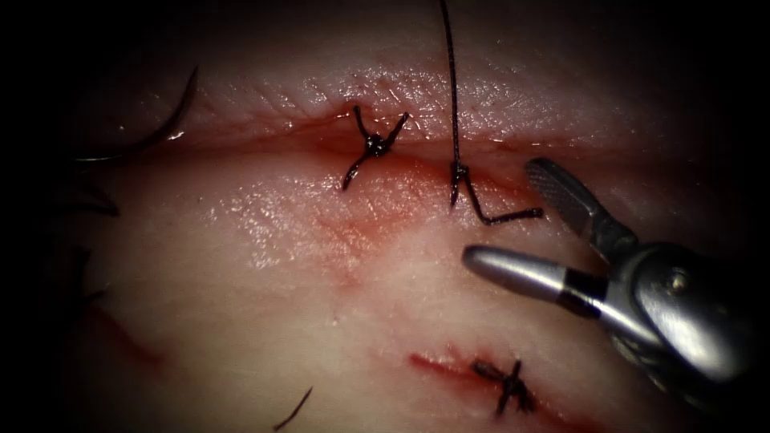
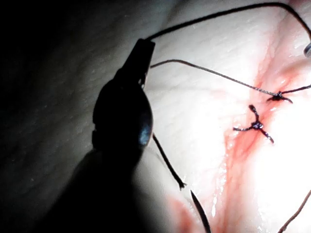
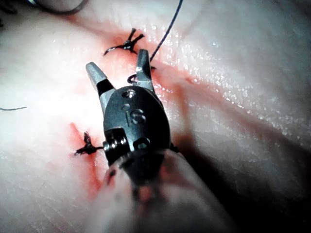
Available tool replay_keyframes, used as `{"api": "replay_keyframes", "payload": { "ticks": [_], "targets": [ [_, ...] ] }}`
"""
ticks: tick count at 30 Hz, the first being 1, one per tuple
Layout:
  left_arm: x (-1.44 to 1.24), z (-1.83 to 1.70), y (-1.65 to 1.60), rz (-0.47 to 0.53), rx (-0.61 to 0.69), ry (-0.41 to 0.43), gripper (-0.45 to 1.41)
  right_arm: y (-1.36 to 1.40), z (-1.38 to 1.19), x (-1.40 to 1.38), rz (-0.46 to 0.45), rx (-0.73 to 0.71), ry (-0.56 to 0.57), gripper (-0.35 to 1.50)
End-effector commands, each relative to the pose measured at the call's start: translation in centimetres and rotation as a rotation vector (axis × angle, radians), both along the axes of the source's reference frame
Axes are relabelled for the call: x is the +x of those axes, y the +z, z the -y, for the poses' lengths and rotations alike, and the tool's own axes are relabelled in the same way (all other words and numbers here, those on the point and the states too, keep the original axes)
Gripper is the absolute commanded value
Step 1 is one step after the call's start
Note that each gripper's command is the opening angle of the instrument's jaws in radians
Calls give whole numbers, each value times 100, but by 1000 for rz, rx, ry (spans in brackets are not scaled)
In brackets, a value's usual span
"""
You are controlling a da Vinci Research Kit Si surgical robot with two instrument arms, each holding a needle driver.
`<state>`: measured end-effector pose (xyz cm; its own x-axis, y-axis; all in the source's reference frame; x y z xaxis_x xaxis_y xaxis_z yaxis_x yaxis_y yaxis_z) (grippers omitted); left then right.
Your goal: Wound Closure
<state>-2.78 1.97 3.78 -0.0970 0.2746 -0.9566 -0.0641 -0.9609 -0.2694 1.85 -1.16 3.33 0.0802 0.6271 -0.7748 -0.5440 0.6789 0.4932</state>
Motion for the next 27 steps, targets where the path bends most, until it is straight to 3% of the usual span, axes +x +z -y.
{"api": "replay_keyframes", "payload": {
  "ticks": [1,5,6,8,12,14,19,27],
  "targets": [
    [-9,-1,-1,5,-5,1,-45,-2,-15,3,-34,19,8,103],
    [-18,7,-14,14,-23,4,-45,-12,-49,-4,-94,92,25,95],
    [-23,12,-24,20,-28,4,-45,-10,-68,-2,-96,129,37,88],
    [-28,14,-33,27,-37,3,-45,0,-78,6,-67,153,25,93],
    [-31,18,-42,32,-41,7,-45,23,-77,25,-25,191,-10,116],
    [-32,21,-46,34,-47,9,-45,36,-71,33,-24,200,-30,120],
    [-36,28,-61,35,-62,14,-45,57,-57,40,-33,193,-43,116],
    [-51,35,-91,42,-87,31,-45,63,-63,48,-29,196,-29,120]
  ]
}}
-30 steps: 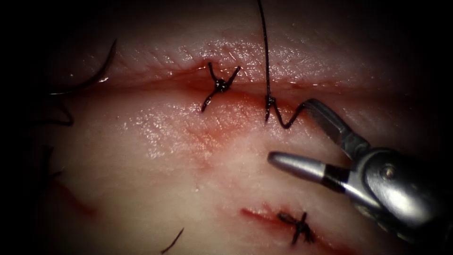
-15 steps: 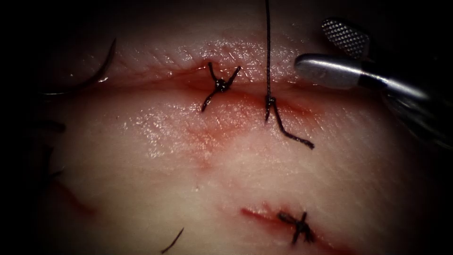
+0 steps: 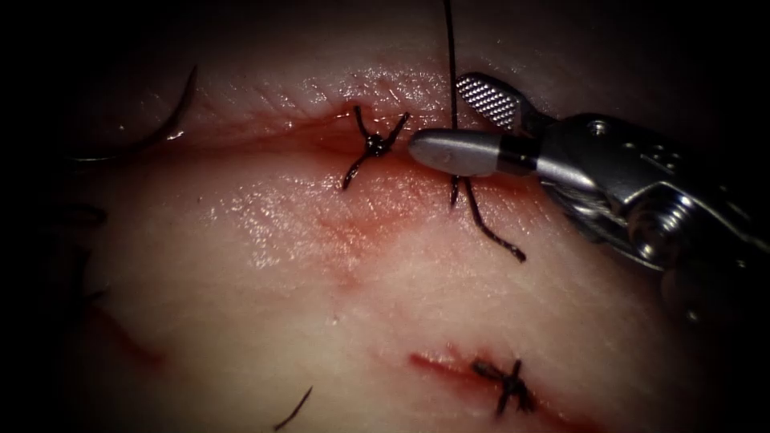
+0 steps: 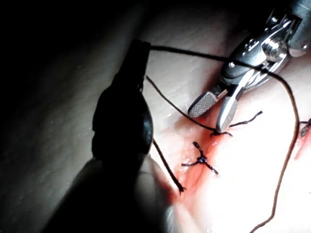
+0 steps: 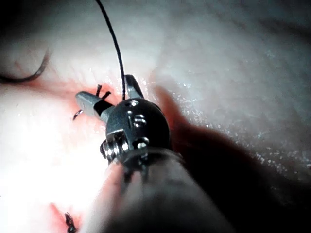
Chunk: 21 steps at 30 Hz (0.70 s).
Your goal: Wound Closure
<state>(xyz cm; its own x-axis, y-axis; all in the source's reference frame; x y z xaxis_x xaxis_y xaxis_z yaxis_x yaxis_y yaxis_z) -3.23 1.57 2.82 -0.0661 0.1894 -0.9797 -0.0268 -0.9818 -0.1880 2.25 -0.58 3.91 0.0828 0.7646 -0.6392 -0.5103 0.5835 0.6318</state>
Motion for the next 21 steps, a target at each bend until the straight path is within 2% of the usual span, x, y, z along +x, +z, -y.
{"api": "replay_keyframes", "payload": {
  "ticks": [1,7,10,21],
  "targets": [
    [-6,-4,4,3,-2,2,-45,5,-5,8,-3,-1,1,120],
    [-16,5,-18,15,-23,18,-45,20,-8,17,20,-33,-12,120],
    [-24,6,-26,22,-28,27,-45,30,-7,32,21,-55,-34,121],
    [-28,8,-29,29,-29,44,-45,29,-7,50,20,-83,-54,125]
  ]
}}
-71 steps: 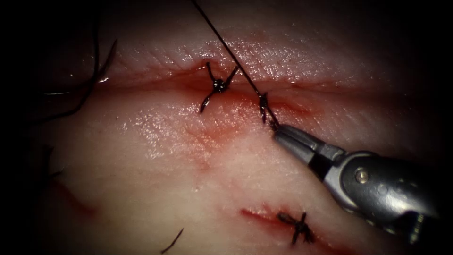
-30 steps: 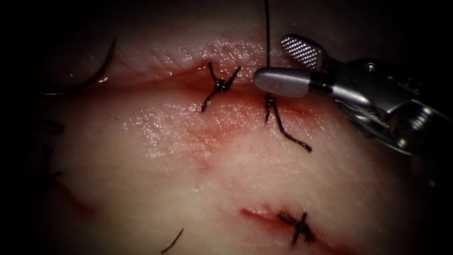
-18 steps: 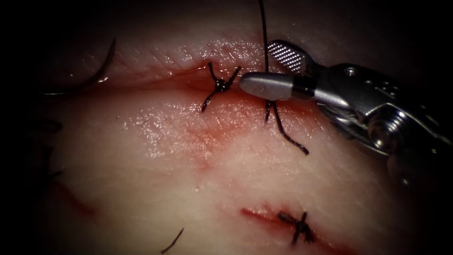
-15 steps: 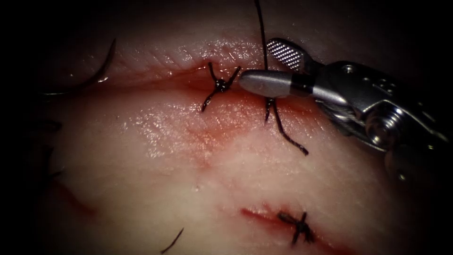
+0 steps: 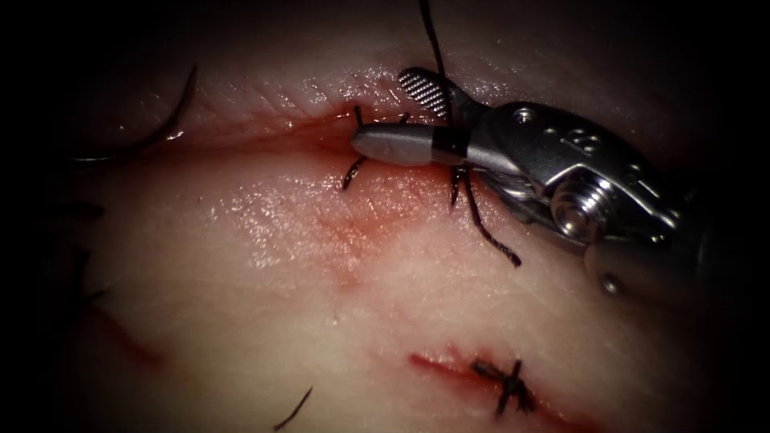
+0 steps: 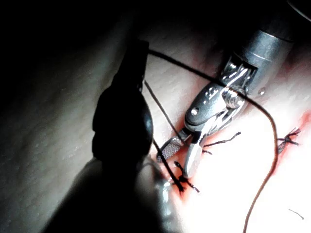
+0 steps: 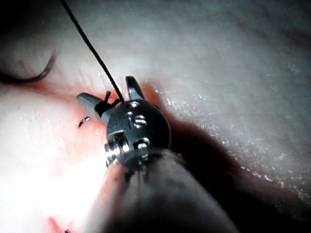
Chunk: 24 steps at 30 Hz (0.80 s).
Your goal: Wound Closure
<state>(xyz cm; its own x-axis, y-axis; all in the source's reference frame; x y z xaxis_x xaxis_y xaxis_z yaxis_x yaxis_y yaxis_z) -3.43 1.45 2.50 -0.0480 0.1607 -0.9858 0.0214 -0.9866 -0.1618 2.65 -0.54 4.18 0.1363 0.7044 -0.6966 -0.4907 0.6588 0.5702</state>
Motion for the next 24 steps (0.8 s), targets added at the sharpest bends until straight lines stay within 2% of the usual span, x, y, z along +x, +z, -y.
{"api": "replay_keyframes", "payload": {
  "ticks": [1,15,16,17,18,19,20,24],
  "targets": [
    [-7,-4,3,3,-2,-1,-45,3,-3,12,-2,-1,-4,125],
    [-18,4,-13,6,-9,19,-45,8,-11,19,-10,-18,-26,115],
    [-20,5,-14,8,-10,19,-45,8,-11,18,-9,-23,-28,106],
    [-20,5,-14,9,-10,19,-45,8,-11,18,-1,-29,-25,90],
    [-21,5,-15,10,-11,20,-45,8,-11,17,11,-39,-24,51],
    [-21,5,-15,10,-10,22,-45,7,-10,15,40,-36,-13,-15],
    [-22,5,-15,13,-11,23,-45,6,-8,14,97,-26,3,-35],
    [-22,6,-16,16,-13,25,-45,6,-10,11,124,-22,17,-35]
  ]
}}
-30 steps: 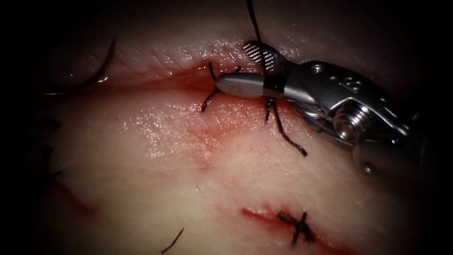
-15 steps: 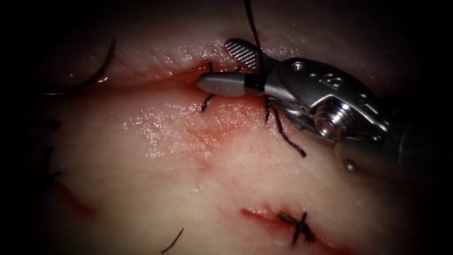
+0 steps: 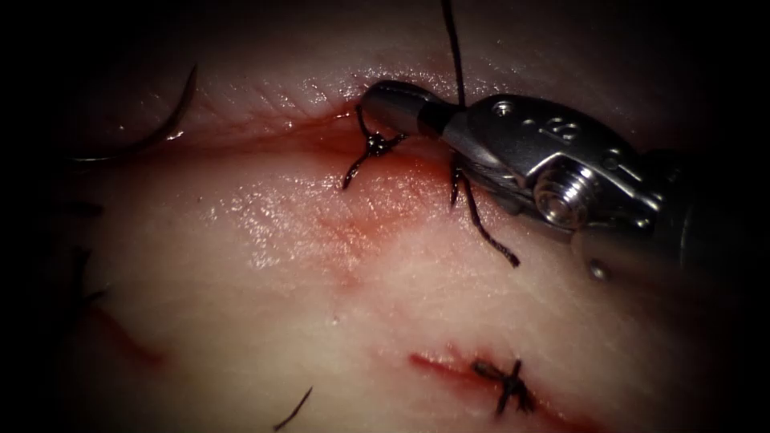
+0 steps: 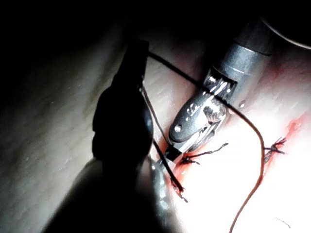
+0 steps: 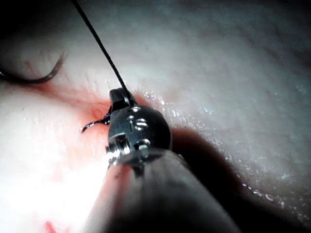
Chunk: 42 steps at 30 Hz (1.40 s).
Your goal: Wound Closure
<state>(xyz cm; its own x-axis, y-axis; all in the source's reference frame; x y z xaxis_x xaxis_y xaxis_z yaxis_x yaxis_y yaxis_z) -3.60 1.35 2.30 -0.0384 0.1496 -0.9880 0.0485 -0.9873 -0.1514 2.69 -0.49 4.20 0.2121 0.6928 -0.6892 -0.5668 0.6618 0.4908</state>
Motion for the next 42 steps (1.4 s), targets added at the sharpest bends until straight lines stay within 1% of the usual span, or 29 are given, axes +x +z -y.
{"api": "replay_keyframes", "payload": {
  "ticks": [1,3,4,5,6,7,8,11,12,14,16,17,18,23,26,27,28,29,30,31,32,33,34,35,36,39,40,41,42],
  "targets": [
    [-6,-3,4,3,-3,0,-45,2,-5,5,3,-2,6,-35],
    [-6,-2,4,7,-4,2,-45,0,-6,-5,-12,-24,6,-35],
    [-6,-2,4,7,-4,2,-45,-2,-7,-10,-24,-26,4,-30],
    [-7,-3,6,8,-5,3,-45,-8,-6,-25,-53,-35,13,88],
    [-7,-4,7,9,-5,2,-45,-11,-5,-33,-66,-38,14,131],
    [-8,-4,8,9,-5,2,-45,-15,-5,-41,-79,-40,14,140],
    [-11,-6,12,12,-6,1,-45,-24,-3,-62,-105,-40,10,148],
    [-17,-8,16,10,-8,-5,-45,-37,2,-92,-142,-53,-2,148],
    [-24,-6,18,3,-12,-12,-45,-45,6,-112,-166,-67,-8,148],
    [-37,3,20,14,-22,-4,-45,-52,10,-136,-158,-71,-6,148],
    [-45,13,22,26,-40,4,-45,-54,13,-153,-147,-74,-6,148],
    [-45,13,22,26,-40,4,-45,-54,13,-153,-147,-74,-6,148],
    [-60,35,26,49,-32,18,-45,-55,16,-175,-137,-72,-6,148],
    [-93,81,36,88,-20,40,-45,-53,12,-205,-117,-83,6,148],
    [-125,128,53,107,-24,44,-45,-52,12,-222,-108,-86,18,145],
    [-137,148,63,122,-27,60,-45,-53,13,-223,-106,-90,30,145],
    [-145,167,72,110,-11,118,-45,-54,16,-222,-103,-92,38,141],
    [-147,173,76,100,6,142,-11,-55,18,-222,-106,-93,39,131],
    [-149,179,79,89,17,169,7,-56,19,-221,-103,-91,34,118],
    [-149,179,79,89,17,169,7,-56,19,-221,-103,-91,34,118],
    [-150,190,86,61,47,224,74,-58,21,-220,-25,-213,-65,79],
    [-149,193,89,49,72,243,84,-59,21,-219,16,-279,-117,61],
    [-148,195,92,42,86,257,99,-60,21,-219,41,-321,-153,40],
    [-143,199,100,-11,107,242,126,-62,21,-218,23,-353,-196,-3],
    [-140,200,103,-40,100,225,128,-63,20,-217,5,-352,-206,-17],
    [-126,199,114,-155,82,187,131,-63,19,-214,1,-355,-226,-15],
    [-126,199,114,-155,82,187,131,-63,19,-214,1,-355,-226,-15],
    [-116,195,123,-245,76,170,138,-62,19,-209,6,-346,-243,-7],
    [-111,193,126,-280,75,163,138,-61,19,-207,10,-344,-246,14]
  ]
}}
